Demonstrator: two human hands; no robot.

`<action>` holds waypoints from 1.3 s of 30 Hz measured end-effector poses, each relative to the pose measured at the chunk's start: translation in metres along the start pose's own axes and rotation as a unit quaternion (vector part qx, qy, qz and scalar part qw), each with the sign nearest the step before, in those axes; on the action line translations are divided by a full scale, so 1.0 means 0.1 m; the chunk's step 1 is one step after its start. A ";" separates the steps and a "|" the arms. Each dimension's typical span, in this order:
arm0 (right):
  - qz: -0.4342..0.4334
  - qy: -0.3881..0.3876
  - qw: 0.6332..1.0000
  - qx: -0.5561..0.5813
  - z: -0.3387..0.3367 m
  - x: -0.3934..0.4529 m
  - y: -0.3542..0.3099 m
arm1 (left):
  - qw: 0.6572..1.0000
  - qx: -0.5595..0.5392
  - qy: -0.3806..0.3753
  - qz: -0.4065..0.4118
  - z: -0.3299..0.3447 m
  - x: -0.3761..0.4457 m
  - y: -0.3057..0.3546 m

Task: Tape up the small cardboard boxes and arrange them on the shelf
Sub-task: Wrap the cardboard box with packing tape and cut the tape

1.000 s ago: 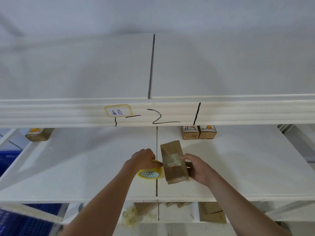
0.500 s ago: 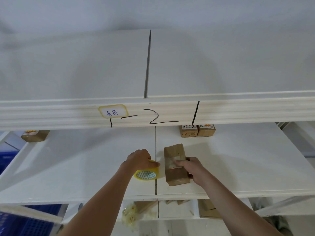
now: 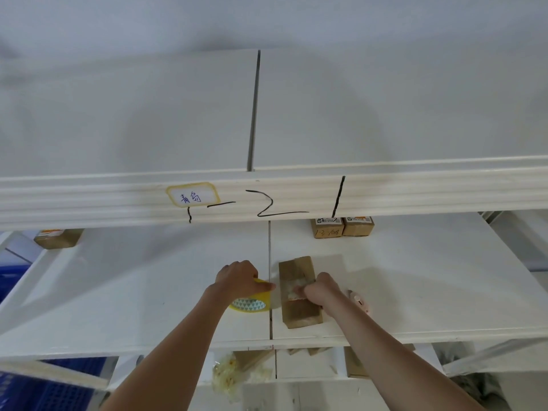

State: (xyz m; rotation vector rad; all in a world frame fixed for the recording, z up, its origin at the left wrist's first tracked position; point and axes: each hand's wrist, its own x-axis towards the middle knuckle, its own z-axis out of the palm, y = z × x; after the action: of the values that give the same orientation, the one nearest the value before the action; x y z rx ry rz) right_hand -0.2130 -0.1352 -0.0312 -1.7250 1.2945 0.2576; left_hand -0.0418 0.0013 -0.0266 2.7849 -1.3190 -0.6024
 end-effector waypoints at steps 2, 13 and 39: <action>0.002 0.005 0.999 -0.031 0.00 0.01 -0.05 | 0.999 -0.049 -0.010 -0.009 0.01 -0.02 -0.04; 0.051 -0.012 0.998 0.039 -0.08 0.09 0.06 | 0.999 -0.039 -0.019 -0.001 0.00 0.00 0.02; 0.001 0.061 0.988 -0.139 -0.27 0.07 0.01 | 0.998 -0.050 -0.018 -0.022 0.11 0.13 0.16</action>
State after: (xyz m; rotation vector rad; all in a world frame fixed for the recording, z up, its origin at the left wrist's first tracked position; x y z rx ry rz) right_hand -0.2199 -0.1599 -0.0212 -1.9999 1.4023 0.3514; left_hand -0.0497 -0.0168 -0.0382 2.7413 -1.2012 -0.7046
